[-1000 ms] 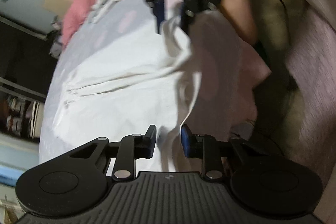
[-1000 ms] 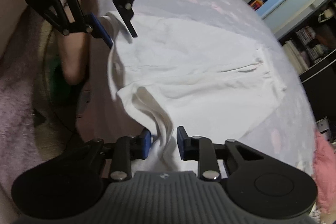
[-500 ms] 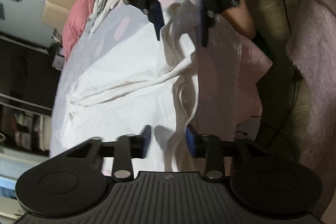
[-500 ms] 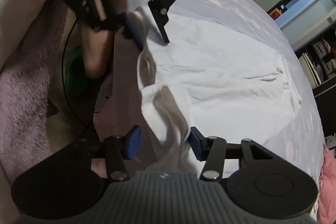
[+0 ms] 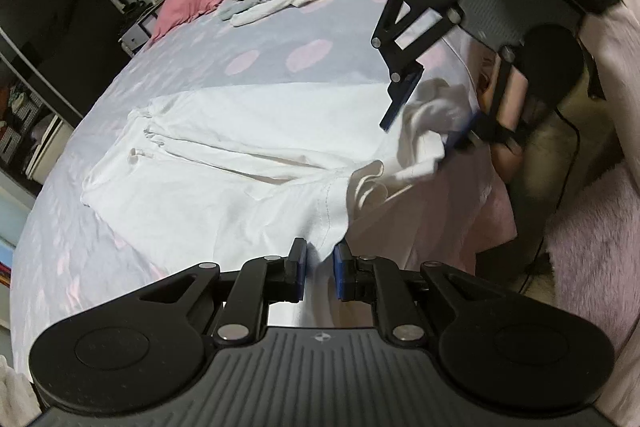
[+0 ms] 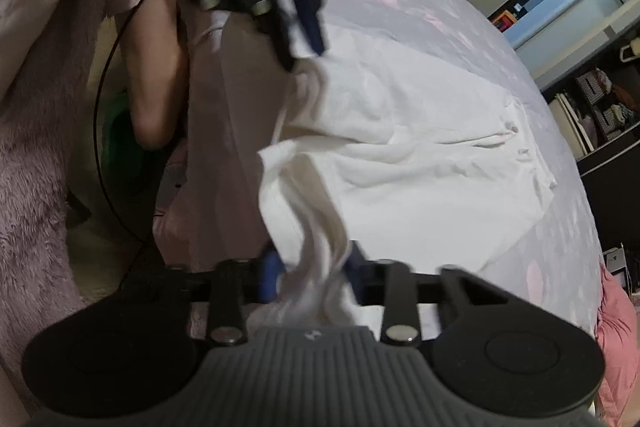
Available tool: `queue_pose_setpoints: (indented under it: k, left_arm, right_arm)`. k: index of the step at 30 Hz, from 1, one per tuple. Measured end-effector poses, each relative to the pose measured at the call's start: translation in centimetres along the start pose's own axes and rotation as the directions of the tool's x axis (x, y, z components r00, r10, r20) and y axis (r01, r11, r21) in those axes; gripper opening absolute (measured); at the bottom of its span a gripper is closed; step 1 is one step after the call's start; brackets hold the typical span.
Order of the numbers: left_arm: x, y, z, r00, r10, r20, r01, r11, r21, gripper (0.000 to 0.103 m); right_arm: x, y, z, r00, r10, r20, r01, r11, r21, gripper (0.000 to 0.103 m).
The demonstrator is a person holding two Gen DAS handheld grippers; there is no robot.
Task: Fold clothes
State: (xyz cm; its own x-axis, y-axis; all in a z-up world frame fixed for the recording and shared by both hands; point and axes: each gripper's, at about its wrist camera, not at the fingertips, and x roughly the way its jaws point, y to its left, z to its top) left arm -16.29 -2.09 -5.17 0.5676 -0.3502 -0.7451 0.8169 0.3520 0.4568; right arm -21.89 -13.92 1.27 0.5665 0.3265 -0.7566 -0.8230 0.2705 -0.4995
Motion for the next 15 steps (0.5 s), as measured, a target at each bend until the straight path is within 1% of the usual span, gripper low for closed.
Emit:
queue_pose_setpoints:
  k: [2,5,7,9,10,13,15]
  left_arm:
    - [0.0,-0.8,-0.2,1.000,0.012,-0.009,-0.011,0.999,0.045,0.012]
    - [0.6,-2.2,-0.4,0.999,0.036,-0.014,-0.034,0.993,0.115,0.016]
    - [0.9,-3.1,-0.5,0.999,0.043,-0.014,-0.040,0.987,0.158,0.022]
    - [0.9,-4.2,-0.7,0.999,0.043,0.002,-0.042,0.977,0.210,0.035]
    - [1.1,-4.7,-0.8,0.999,0.046,0.007,-0.047,0.970,0.239,0.038]
    - [1.9,-5.9,-1.4,0.998,0.064,0.000,-0.060,0.941,0.334,0.040]
    - [2.5,-6.3,-1.7,0.997,0.079,-0.010,-0.070,0.924,0.375,0.040]
  right_arm:
    - [-0.3,-0.6,0.0,1.000,-0.002,0.009,0.001,0.999,0.036,0.021]
    - [-0.6,-1.5,0.0,1.000,0.002,0.023,-0.004,0.996,0.084,0.016]
    - [-0.7,-2.1,0.1,0.999,0.006,0.031,-0.009,0.994,0.108,0.016]
    - [-0.7,-2.4,0.1,0.999,0.014,0.030,-0.017,0.993,0.113,0.016]
    - [-0.6,-2.2,0.1,0.999,0.018,0.029,-0.021,0.995,0.103,0.016]
    - [-0.4,-1.3,-0.1,0.999,0.030,0.022,-0.031,0.998,0.055,0.016]
    - [-0.2,-0.7,-0.2,0.999,0.037,0.017,-0.038,0.999,0.023,0.021]
